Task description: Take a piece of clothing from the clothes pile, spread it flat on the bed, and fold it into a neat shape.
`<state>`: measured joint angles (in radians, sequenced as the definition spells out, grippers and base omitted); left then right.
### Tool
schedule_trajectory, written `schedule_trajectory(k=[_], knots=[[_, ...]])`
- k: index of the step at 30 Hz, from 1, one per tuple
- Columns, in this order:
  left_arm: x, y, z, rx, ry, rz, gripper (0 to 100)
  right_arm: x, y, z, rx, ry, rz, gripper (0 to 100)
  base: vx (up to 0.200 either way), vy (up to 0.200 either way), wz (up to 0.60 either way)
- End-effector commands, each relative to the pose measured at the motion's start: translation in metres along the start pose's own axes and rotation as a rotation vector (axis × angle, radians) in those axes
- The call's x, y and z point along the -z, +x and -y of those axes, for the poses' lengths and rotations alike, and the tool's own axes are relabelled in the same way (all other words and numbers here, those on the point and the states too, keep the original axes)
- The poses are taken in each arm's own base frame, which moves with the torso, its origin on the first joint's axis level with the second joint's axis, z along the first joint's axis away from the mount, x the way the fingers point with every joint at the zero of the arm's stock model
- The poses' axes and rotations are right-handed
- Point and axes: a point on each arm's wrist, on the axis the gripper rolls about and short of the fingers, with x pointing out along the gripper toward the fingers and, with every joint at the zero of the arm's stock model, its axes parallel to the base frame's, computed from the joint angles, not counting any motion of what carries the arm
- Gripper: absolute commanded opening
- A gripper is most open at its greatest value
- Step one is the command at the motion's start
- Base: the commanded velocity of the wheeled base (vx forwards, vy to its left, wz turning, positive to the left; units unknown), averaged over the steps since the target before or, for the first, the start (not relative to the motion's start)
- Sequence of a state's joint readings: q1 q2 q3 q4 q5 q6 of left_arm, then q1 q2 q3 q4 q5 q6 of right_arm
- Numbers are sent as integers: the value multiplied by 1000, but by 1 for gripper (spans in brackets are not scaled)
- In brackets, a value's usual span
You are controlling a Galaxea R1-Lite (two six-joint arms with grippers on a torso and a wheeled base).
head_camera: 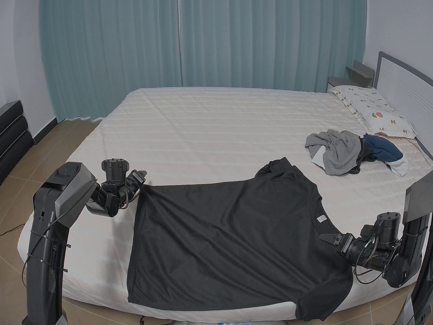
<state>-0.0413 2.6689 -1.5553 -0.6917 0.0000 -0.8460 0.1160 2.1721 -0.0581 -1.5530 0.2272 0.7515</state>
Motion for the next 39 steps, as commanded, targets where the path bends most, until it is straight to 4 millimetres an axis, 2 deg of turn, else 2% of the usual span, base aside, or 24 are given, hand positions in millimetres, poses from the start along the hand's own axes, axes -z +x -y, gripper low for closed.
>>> schedule_trajectory(k=[1,4,11,13,16,17,18,19,20,29,33,39], knots=[[-6,-10,6,-1,-37,9,100,-3,-1,-1,-8,0,20,100,0,0,0],[-13,-22,11,3,-78,4,100,-4,0,-1,-10,0,24,100,0,0,0],[-20,-74,9,-8,-111,-15,100,-7,-1,2,-2,8,34,100,0,0,0],[-20,-98,10,29,-110,-55,100,-7,-2,1,-3,7,35,100,0,0,0],[-22,-122,15,59,-113,-103,100,-6,-4,1,-2,7,36,100,0,0,0],[-22,-122,15,59,-113,-103,100,-6,-4,1,-2,7,36,100,0,0,0],[-16,-138,13,42,-111,-130,100,-6,-5,0,-7,5,38,100,0,0,0],[-15,-141,13,39,-111,-134,100,-7,-5,0,-8,4,39,100,0,0,0],[-7,-157,7,15,-110,-165,100,-7,-6,-1,-9,4,38,100,-200,0,0],[45,-237,-14,-27,-74,-303,100,-4,-4,1,-1,5,22,100,-200,0,0],[70,-261,-24,-43,-40,-379,100,-2,-2,3,8,8,12,100,-100,0,0],[100,-282,-42,-56,47,-487,100,-2,-2,3,8,7,10,100,0,0,0]])
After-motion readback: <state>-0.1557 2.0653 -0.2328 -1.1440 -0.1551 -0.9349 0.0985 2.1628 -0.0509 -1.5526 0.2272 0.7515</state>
